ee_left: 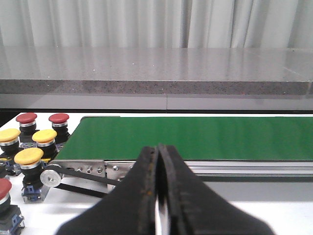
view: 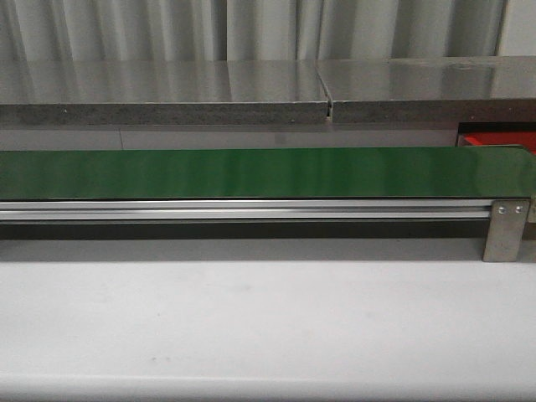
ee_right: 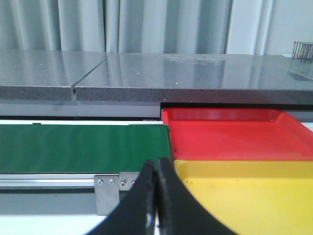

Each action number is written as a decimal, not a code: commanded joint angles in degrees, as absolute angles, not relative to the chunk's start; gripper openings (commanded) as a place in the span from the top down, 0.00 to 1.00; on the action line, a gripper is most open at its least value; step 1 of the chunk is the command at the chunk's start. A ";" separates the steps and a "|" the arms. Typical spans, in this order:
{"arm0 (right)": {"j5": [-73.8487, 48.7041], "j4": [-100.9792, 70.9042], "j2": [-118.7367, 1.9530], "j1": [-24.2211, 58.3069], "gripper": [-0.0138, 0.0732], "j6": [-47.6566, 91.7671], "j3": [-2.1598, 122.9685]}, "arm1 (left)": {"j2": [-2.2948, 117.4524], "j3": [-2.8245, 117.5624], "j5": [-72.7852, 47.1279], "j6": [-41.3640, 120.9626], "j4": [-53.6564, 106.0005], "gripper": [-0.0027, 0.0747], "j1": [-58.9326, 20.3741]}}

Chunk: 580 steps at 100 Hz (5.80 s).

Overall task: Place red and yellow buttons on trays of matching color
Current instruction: 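Move the left gripper over a red button in the button cluster, then grasp the red mushroom button with the left gripper and lift it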

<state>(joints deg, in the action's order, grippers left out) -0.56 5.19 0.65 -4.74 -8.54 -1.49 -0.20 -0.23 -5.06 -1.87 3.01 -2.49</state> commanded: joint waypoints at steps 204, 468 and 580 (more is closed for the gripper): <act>3.76 5.68 1.60 -4.84 0.93 -8.28 -0.23 | 41.33 31.87 -31.53 -2.31 3.25 0.64 -2.34; 3.76 5.68 1.60 -4.84 0.93 -8.28 -0.23 | 105.21 77.19 -52.69 -10.72 6.62 0.35 30.72; 3.76 5.68 1.60 -4.84 0.93 -8.28 -0.23 | 91.86 82.80 -62.21 -7.74 7.42 0.71 30.45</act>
